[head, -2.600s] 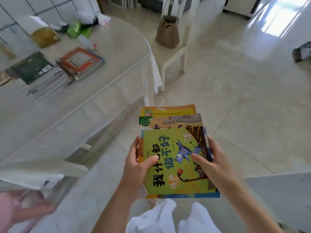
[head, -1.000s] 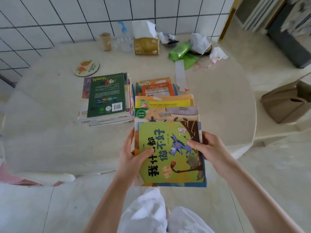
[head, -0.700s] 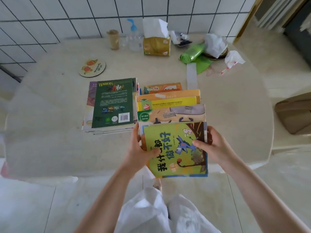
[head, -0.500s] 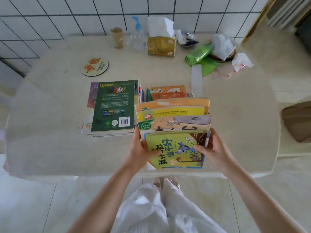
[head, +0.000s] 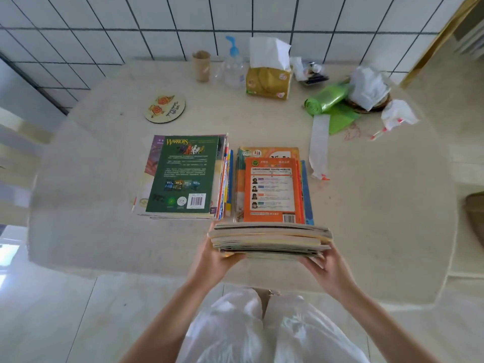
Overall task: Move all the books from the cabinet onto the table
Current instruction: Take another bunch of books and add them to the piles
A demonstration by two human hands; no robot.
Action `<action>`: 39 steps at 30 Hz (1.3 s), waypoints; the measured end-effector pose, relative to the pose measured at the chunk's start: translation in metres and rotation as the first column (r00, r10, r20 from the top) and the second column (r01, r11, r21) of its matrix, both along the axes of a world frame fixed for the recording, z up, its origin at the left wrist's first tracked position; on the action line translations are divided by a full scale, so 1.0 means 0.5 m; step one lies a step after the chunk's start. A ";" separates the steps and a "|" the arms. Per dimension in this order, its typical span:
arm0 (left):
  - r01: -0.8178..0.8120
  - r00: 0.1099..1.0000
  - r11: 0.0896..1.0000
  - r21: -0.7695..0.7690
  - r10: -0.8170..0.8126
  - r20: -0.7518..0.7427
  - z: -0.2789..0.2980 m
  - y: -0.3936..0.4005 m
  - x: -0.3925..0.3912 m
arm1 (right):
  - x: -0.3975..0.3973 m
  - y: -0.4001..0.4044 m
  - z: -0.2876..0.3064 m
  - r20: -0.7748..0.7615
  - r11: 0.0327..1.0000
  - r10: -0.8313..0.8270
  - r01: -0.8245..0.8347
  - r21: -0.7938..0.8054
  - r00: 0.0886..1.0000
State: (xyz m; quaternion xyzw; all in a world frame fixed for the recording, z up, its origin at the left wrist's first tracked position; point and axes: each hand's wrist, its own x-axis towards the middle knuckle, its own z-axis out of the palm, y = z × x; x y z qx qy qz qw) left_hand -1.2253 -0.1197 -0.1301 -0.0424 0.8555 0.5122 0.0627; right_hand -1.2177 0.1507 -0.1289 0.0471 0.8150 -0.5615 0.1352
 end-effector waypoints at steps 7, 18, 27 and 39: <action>0.110 0.991 0.981 -0.161 -0.096 0.095 -0.001 -0.014 -0.006 | -0.020 0.008 -0.027 -0.045 0.995 0.097 -0.096 0.024 0.994; 0.048 0.999 0.980 -0.192 -0.046 0.012 -0.015 -0.026 0.006 | -0.006 0.015 -0.033 -0.052 0.996 -0.011 0.015 0.085 0.999; 0.055 0.996 0.996 -0.077 -0.049 0.081 -0.027 -0.022 0.015 | -0.001 0.008 -0.028 -0.068 0.980 0.064 -0.050 0.192 0.996; 0.018 0.976 0.998 -0.056 -0.005 0.216 0.008 -0.003 -0.015 | -0.035 0.017 0.016 0.008 0.992 0.014 -0.014 0.126 1.000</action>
